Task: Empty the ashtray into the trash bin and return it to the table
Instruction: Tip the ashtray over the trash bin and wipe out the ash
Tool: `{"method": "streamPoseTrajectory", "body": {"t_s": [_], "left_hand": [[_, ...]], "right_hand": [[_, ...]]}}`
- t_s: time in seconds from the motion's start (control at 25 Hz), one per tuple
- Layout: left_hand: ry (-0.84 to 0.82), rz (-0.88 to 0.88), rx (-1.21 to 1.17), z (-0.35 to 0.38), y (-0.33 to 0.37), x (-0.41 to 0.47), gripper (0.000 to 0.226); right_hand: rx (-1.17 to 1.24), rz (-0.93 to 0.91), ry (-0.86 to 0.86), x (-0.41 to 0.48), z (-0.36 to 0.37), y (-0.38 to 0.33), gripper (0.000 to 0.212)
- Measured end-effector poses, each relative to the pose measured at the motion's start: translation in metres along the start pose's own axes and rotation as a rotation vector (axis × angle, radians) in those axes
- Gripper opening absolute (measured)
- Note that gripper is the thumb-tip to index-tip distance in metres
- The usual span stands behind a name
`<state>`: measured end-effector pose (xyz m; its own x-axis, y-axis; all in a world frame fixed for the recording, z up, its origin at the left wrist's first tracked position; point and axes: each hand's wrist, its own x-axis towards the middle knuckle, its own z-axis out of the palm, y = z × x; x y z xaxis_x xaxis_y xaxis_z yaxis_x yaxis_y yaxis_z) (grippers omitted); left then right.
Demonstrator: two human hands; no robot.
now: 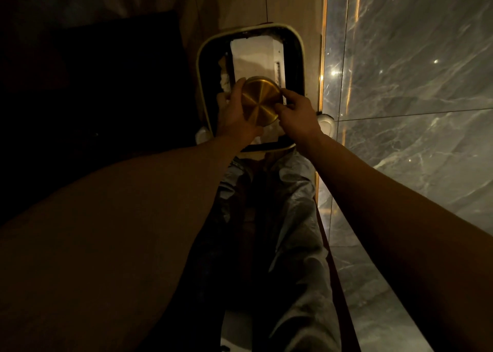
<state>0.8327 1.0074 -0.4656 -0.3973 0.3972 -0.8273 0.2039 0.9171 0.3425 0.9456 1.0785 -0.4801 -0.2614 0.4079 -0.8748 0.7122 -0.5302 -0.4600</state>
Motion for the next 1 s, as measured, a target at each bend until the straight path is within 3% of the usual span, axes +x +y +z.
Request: {"method": "streamPoseTrajectory", "body": {"t_s": [0.16, 0.52, 0.64, 0.84, 1.0], "left_hand": [[0.020, 0.166, 0.200, -0.005, -0.009, 0.003, 0.119], [0.042, 0.310, 0.456, -0.012, -0.005, 0.005, 0.114], [0.005, 0.382, 0.394, -0.011, -0.003, 0.007, 0.111], [-0.072, 0.400, 0.320, -0.015, 0.010, 0.002, 0.127], [-0.073, 0.388, 0.291, -0.014, 0.011, 0.005, 0.113]], "right_hand": [[0.047, 0.029, 0.005, 0.001, -0.007, -0.002, 0.055], [-0.079, -0.078, -0.027, -0.008, -0.024, -0.009, 0.042], [-0.144, -0.143, -0.021, -0.012, -0.027, -0.008, 0.040], [-0.279, -0.278, 0.049, -0.014, -0.029, 0.003, 0.043], [-0.412, -0.400, 0.084, -0.021, -0.023, 0.007, 0.042]]}}
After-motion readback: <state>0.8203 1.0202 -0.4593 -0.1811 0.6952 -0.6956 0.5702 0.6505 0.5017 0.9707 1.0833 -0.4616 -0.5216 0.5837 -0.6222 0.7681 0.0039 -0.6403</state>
